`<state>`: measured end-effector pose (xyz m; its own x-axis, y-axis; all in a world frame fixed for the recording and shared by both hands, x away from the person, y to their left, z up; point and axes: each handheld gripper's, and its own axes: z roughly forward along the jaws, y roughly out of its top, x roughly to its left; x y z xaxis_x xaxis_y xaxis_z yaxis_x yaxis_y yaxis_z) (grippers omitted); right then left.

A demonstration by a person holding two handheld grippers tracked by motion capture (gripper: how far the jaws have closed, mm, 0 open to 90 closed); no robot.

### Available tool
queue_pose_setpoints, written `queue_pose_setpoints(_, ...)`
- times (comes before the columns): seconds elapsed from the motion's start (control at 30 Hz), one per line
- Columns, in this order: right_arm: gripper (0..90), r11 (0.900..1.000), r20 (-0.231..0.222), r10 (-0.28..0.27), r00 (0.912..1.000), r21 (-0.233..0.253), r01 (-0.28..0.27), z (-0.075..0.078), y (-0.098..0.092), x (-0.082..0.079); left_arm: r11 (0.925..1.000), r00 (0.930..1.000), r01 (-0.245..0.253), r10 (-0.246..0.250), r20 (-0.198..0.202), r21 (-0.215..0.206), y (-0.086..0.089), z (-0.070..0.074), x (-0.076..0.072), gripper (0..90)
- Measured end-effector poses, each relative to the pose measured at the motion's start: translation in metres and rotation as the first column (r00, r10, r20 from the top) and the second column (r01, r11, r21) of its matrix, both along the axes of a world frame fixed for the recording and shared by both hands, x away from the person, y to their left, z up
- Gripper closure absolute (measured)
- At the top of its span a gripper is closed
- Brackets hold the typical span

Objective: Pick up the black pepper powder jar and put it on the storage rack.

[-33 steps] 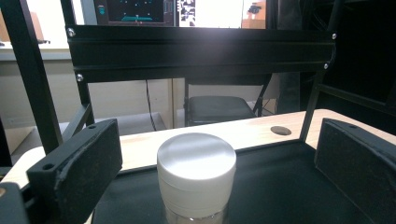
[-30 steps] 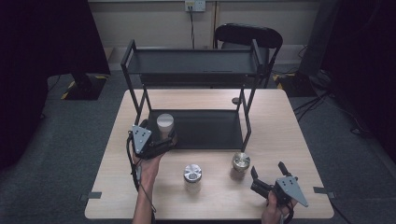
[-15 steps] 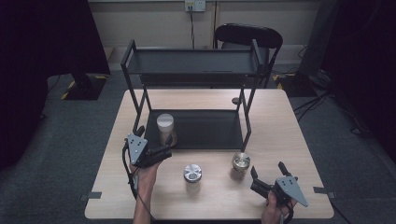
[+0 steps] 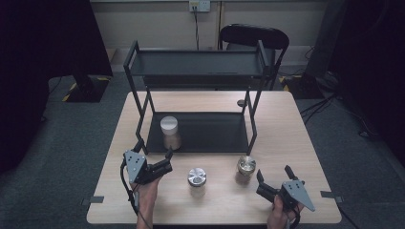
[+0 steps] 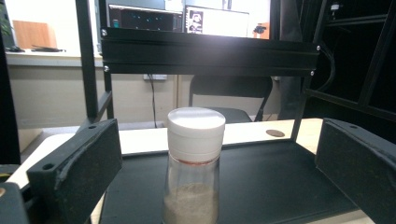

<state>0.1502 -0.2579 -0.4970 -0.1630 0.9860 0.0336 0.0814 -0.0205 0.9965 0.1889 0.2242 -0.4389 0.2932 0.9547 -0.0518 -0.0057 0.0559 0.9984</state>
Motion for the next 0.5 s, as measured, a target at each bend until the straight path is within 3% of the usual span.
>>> queue_pose_setpoints(0.2, 0.0, 1.0, -0.001, -0.001, 1.0, 0.0, 0.001, 0.0, 0.0, 0.0, 0.9998, 0.9998, -0.019, 0.02, 0.009, -0.006, 0.0, -0.012, -0.013, 0.0)
queue_pose_setpoints(0.5, 0.0, 1.0, 0.0, -0.001, 1.0, 0.0, 0.001, 0.0, 0.0, 0.0, 0.9995, 0.9995, -0.03, 0.03, -0.004, 0.004, 0.0, -0.032, -0.018, 0.0)
